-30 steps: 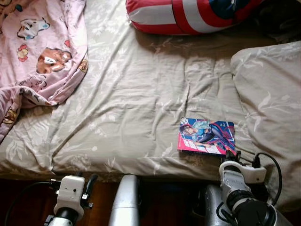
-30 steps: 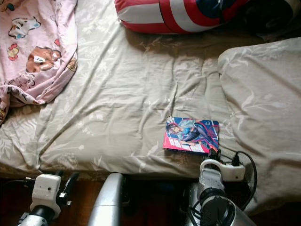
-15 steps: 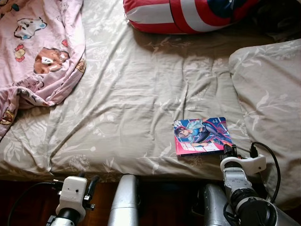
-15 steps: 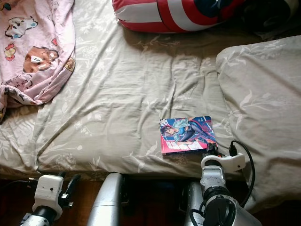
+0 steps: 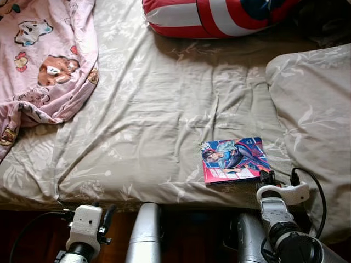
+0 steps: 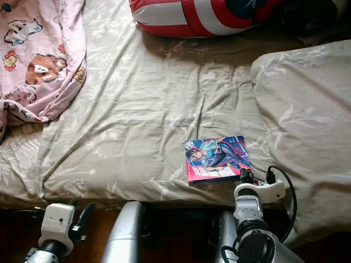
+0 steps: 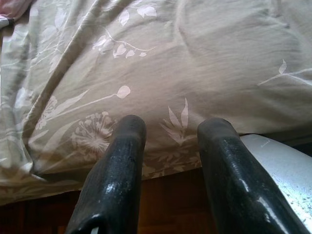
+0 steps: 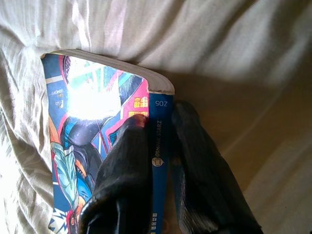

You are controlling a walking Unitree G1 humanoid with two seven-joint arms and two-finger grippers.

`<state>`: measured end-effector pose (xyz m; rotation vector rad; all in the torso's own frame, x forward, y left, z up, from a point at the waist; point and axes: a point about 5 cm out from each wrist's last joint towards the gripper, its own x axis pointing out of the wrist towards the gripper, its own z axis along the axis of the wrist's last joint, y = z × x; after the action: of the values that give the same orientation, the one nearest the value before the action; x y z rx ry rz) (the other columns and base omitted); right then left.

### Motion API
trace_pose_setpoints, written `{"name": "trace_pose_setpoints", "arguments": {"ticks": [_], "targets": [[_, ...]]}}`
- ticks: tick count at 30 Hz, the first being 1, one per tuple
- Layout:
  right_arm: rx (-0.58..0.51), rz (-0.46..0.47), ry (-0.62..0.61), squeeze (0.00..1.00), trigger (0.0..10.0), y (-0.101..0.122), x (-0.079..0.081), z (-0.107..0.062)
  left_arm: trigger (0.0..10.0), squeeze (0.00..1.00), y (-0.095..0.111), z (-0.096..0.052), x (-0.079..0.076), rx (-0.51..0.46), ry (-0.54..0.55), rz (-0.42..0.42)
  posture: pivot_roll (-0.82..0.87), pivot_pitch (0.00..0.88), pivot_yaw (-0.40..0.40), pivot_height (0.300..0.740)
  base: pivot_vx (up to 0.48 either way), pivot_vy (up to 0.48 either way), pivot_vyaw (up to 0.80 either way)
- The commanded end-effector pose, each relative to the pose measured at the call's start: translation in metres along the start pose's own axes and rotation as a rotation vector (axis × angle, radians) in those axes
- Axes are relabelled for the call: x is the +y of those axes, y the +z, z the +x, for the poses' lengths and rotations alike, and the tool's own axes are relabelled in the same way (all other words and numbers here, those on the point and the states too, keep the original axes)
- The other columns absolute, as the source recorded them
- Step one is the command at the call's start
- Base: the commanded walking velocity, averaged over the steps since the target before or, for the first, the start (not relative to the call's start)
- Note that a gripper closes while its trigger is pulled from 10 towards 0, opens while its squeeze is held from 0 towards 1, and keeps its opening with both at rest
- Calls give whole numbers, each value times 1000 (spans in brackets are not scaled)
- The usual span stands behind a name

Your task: Clean up the room

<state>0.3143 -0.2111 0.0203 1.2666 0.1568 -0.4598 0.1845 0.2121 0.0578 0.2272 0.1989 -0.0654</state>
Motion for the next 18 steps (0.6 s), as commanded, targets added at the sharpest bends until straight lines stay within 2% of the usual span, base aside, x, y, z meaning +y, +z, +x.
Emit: {"name": "trace_pose_setpoints", "arguments": {"ticks": [1, 2, 3, 4, 11, 18], "targets": [[18, 11, -66, 271, 10000, -7, -19, -7, 10000, 0, -9, -6, 2, 50, 2, 14, 354, 426, 116, 639, 0, 0, 0], [20, 9, -65, 271, 10000, -8, -19, -8, 10000, 0, -9, -6, 2, 50, 2, 14, 354, 426, 116, 639, 0, 0, 0], [21, 10, -65, 427, 10000, -8, -19, -8, 10000, 0, -9, -6, 2, 49, 2, 14, 354, 425, 115, 639, 0, 0, 0], [21, 13, -65, 969, 10000, -9, -18, -7, 10000, 0, -9, -6, 2, 49, 3, 13, 354, 425, 114, 639, 0, 0, 0], [12, 28, -72, 973, 10000, -8, -20, -8, 10000, 0, -10, -5, 1, 52, 3, 11, 345, 420, 109, 639, 0, 0, 0], [15, 23, -102, 973, 10000, -11, -29, -12, 10000, 0, -11, -1, 0, 51, 2, 8, 337, 411, 105, 639, 0, 0, 0]]}}
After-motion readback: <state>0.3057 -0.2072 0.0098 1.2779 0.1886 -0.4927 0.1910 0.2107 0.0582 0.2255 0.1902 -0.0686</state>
